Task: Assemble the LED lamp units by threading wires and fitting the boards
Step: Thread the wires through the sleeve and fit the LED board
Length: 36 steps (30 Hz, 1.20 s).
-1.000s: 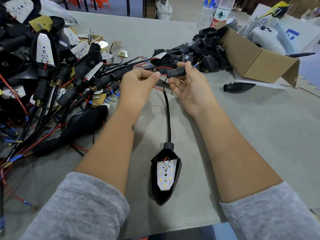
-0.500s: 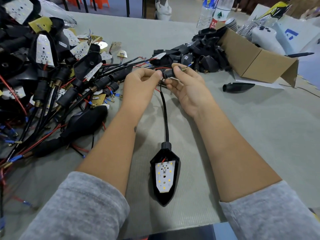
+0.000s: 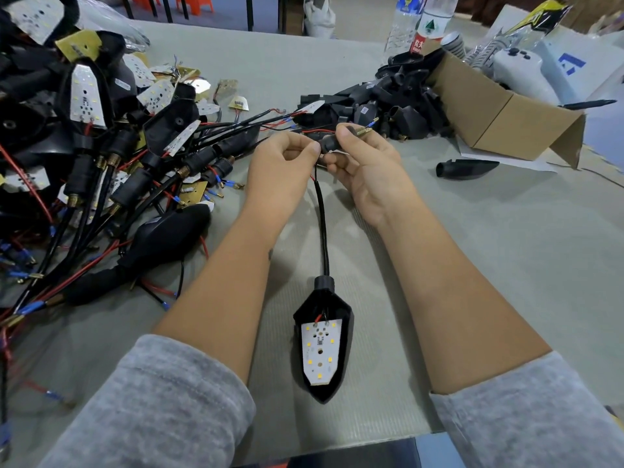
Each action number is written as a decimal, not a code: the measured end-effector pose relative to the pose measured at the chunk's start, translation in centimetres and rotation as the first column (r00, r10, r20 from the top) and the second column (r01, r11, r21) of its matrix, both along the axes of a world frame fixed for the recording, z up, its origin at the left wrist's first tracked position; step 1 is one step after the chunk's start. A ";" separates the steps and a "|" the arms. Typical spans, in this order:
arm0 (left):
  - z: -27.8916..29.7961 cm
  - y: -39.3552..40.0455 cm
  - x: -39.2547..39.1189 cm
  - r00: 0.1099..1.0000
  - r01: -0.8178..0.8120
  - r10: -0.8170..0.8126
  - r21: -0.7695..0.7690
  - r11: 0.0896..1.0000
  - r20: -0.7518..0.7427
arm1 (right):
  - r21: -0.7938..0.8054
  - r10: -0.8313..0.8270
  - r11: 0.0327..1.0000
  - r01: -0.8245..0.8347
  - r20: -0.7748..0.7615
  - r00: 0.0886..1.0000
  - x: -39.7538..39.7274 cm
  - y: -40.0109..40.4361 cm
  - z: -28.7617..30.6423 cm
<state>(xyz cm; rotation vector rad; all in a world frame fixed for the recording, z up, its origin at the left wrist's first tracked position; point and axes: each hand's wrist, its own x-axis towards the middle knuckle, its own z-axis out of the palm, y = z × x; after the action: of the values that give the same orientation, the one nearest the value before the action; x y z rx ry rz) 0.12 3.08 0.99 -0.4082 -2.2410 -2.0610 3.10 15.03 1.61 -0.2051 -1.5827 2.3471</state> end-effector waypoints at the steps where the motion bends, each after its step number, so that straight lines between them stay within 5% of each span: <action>1: 0.0 0.1 0.0 1.000 -0.011 0.011 0.004 1.000 0.021 | -0.015 -0.008 1.000 0.008 0.000 1.000 0.0 0.0 0.0; 6: 0.1 0.1 -0.1 0.996 0.022 -0.020 -0.029 0.999 0.089 | -0.116 -0.062 0.991 0.063 0.013 0.998 0.0 0.2 0.2; 13: 0.4 0.0 0.5 0.994 0.091 -0.092 0.013 0.996 0.061 | 0.004 -0.048 0.999 0.048 0.036 0.998 0.0 0.0 0.2; 22: 0.3 0.0 0.7 0.995 0.088 -0.082 -0.105 0.991 0.058 | -0.141 -0.153 0.977 0.160 0.059 0.986 -0.4 0.5 0.2; 30: 0.2 0.0 0.5 0.996 0.085 -0.087 -0.104 0.991 -0.016 | 0.132 -0.089 0.988 0.082 0.050 0.995 -0.3 -0.5 0.1; 36: 0.3 0.0 0.4 0.993 0.108 -0.104 -0.076 0.991 0.046 | 0.008 -0.124 0.992 0.124 0.058 0.991 -0.3 -0.1 0.2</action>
<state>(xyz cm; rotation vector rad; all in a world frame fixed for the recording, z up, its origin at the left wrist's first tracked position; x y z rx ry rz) 0.50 3.09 1.25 -0.5049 -2.3805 -2.0542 2.81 14.90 1.79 -0.3631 -1.5541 2.2621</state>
